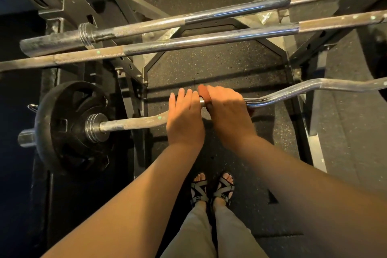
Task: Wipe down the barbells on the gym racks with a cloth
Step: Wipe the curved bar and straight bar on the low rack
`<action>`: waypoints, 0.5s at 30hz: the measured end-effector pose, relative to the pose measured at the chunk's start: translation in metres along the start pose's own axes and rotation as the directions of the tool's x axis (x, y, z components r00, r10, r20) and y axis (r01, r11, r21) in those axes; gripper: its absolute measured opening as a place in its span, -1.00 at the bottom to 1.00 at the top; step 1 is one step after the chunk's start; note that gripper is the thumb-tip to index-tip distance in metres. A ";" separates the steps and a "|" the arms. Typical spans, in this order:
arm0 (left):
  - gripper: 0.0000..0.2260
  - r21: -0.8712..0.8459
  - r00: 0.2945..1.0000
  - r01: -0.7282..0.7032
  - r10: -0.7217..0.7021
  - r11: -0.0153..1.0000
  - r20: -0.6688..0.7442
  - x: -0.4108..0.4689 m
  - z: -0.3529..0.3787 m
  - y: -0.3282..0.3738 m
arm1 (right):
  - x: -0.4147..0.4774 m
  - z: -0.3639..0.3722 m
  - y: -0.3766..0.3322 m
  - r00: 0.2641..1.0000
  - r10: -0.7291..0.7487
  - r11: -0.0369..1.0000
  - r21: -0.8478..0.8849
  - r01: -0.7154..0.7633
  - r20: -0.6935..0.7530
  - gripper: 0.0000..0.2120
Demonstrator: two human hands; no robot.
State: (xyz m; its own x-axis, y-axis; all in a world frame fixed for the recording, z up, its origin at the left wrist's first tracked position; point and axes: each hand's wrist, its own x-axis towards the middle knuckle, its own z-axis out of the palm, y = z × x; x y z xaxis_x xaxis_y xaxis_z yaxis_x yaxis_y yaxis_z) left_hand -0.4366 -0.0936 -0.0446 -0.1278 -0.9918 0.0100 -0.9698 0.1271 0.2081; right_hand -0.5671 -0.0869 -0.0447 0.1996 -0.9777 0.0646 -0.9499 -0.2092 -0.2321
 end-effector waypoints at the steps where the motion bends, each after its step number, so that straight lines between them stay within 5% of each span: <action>1: -0.60 -0.024 1.000 0.006 -0.006 1.000 0.000 -0.002 0.000 0.000 | -0.013 0.001 0.000 1.000 0.000 0.999 0.052 0.001 -0.024 -0.58; 3: -0.54 -0.059 1.000 0.010 -0.010 0.998 -0.001 -0.005 -0.001 -0.001 | -0.018 0.003 0.002 0.999 -0.011 0.998 0.064 0.013 -0.035 -0.51; 6: -0.49 -0.075 1.000 -0.017 0.017 0.997 -0.003 -0.003 0.000 -0.004 | 0.020 0.003 -0.001 0.999 0.024 0.997 -0.071 -0.021 0.041 -0.80; 9: -0.45 -0.069 1.000 -0.028 0.029 0.997 0.005 0.000 0.002 -0.006 | 0.044 0.000 -0.008 0.999 0.035 0.993 -0.110 -0.031 0.039 -0.67; 12: -0.52 -0.089 1.000 -0.020 0.020 0.996 0.004 0.001 0.002 -0.005 | 0.026 0.004 -0.005 0.999 0.018 0.995 -0.095 -0.014 0.045 -0.79; 15: -0.55 -0.101 1.000 -0.010 0.011 0.995 0.007 0.000 -0.001 -0.005 | -0.012 0.010 -0.006 1.000 0.002 0.998 0.061 0.000 -0.020 -0.53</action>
State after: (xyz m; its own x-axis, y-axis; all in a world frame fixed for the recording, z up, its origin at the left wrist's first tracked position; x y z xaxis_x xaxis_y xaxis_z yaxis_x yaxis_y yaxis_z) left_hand -0.4317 -0.0940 -0.0442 -0.1397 -0.9902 0.0054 -0.9425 0.1346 0.3060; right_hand -0.5619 -0.0740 -0.0534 0.1932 -0.9776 0.0839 -0.9334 -0.2095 -0.2912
